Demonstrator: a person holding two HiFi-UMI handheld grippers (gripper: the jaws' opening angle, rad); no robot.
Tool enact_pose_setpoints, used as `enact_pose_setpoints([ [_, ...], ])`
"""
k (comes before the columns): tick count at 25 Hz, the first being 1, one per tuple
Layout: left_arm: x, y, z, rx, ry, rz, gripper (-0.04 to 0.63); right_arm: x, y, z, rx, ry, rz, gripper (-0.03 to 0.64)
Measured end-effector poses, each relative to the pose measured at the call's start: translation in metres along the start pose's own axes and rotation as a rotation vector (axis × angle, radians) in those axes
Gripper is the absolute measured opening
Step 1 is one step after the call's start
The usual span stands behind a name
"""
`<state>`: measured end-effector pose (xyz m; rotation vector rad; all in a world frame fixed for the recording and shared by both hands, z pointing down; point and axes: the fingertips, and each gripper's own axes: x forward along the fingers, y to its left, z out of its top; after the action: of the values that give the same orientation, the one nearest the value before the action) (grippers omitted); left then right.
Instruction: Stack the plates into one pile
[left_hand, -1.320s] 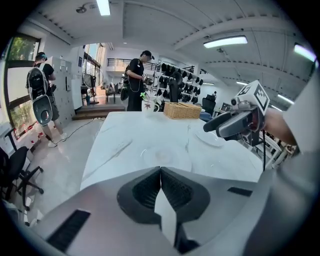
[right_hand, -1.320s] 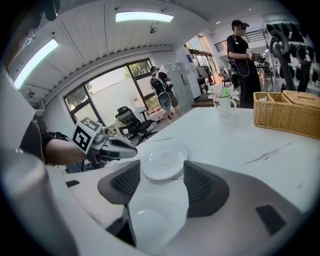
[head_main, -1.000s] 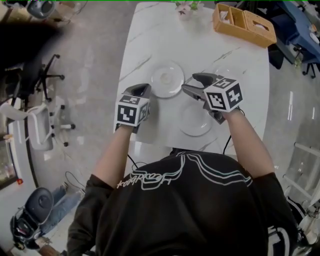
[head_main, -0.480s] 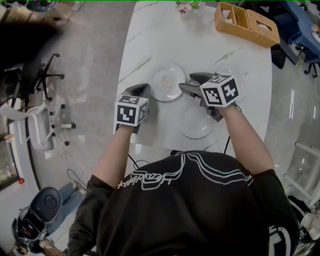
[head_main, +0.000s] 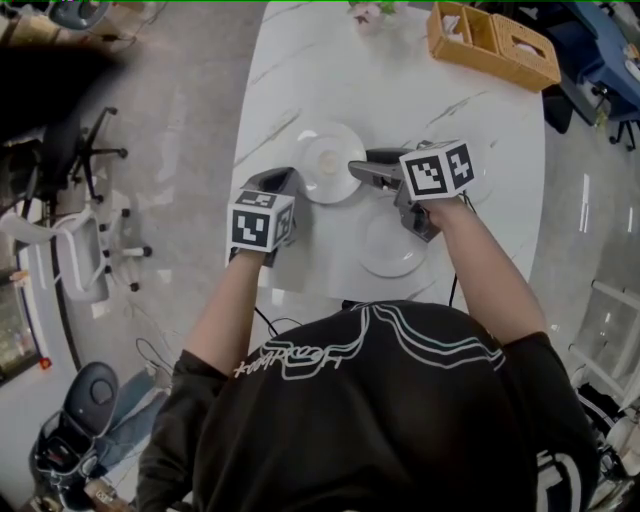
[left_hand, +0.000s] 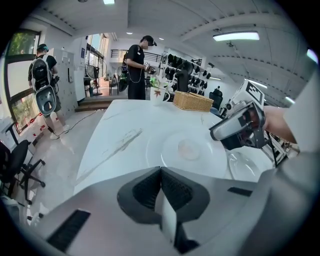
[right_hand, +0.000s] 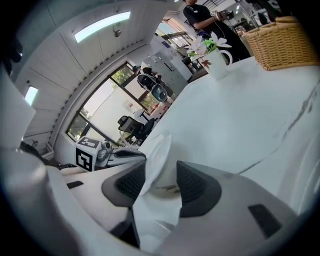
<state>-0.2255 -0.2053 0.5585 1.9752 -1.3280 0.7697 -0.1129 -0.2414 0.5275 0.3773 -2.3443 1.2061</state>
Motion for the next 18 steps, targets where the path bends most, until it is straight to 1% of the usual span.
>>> enact_pose_setpoints([
  [4,0.000,0.000,0.001,-0.001,-0.006,0.002,0.024,0.002,0.004,-0.001,0.043,0.002,0.019,0.163],
  [6,0.000,0.000,0.001,-0.001,-0.007,0.003,0.025,0.003,0.003,-0.003,0.057,0.008,0.005,0.108],
  [7,0.000,0.000,0.001,0.000,-0.006,0.004,0.025,0.003,0.002,-0.003,0.067,0.009,-0.001,0.093],
  [13,-0.006,-0.002,-0.003,0.001,0.001,-0.008,0.025,0.004,-0.002,-0.004,0.135,0.002,-0.020,0.064],
  [16,-0.017,-0.003,-0.006,-0.010,-0.012,-0.007,0.025,0.002,0.000,0.000,0.188,-0.028,-0.008,0.050],
  [18,-0.024,-0.005,-0.008,-0.019,-0.021,-0.009,0.025,0.000,0.004,0.002,0.202,-0.044,0.000,0.043],
])
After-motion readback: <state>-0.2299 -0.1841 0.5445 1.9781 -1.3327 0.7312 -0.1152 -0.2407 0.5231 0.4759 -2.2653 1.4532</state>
